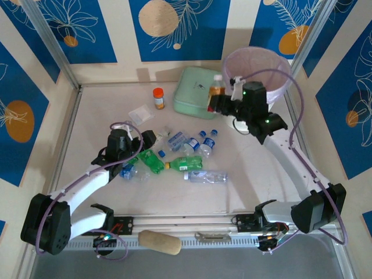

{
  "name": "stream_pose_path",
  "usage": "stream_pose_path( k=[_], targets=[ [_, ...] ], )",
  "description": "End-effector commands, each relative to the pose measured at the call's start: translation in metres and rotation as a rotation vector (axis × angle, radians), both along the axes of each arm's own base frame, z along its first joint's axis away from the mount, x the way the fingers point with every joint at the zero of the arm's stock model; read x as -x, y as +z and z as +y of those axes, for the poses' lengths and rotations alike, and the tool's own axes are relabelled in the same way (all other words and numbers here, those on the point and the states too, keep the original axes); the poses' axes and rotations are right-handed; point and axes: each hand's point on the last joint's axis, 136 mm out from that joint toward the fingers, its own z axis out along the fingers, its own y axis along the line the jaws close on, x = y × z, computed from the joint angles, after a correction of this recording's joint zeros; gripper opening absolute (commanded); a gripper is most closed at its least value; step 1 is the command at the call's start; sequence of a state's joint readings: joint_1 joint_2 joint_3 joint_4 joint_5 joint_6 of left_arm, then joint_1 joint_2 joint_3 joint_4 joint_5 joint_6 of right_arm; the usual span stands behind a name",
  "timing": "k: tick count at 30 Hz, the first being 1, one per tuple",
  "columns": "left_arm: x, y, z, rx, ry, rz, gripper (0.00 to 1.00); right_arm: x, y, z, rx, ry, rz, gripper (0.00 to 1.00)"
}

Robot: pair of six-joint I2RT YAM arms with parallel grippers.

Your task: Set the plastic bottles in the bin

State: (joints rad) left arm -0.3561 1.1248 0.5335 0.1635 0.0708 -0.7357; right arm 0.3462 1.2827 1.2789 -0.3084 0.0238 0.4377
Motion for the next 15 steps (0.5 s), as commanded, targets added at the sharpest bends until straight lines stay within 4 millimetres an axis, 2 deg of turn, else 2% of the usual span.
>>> stream_pose_path(
  k=[1,6,9,12,15],
  targets=[
    [-0.002,0.005,-0.001,0.014,-0.009,-0.017,1.0,-0.015,0.044,-0.004,-0.007,0.018,-0.123,0.49],
    [-0.004,0.003,-0.007,0.04,-0.03,-0.012,1.0,-0.044,0.087,-0.036,0.018,-0.09,-0.2,0.49],
    [-0.003,0.001,-0.01,0.055,-0.042,-0.006,1.0,-0.057,0.102,-0.061,0.016,-0.161,-0.225,0.49],
    [-0.003,-0.001,-0.011,0.06,-0.046,0.001,1.0,-0.069,0.106,-0.086,0.027,-0.24,-0.234,0.49],
    [-0.003,-0.001,-0.013,0.061,-0.054,0.005,1.0,-0.081,0.1,-0.109,0.061,-0.318,-0.223,0.49]
  ],
)
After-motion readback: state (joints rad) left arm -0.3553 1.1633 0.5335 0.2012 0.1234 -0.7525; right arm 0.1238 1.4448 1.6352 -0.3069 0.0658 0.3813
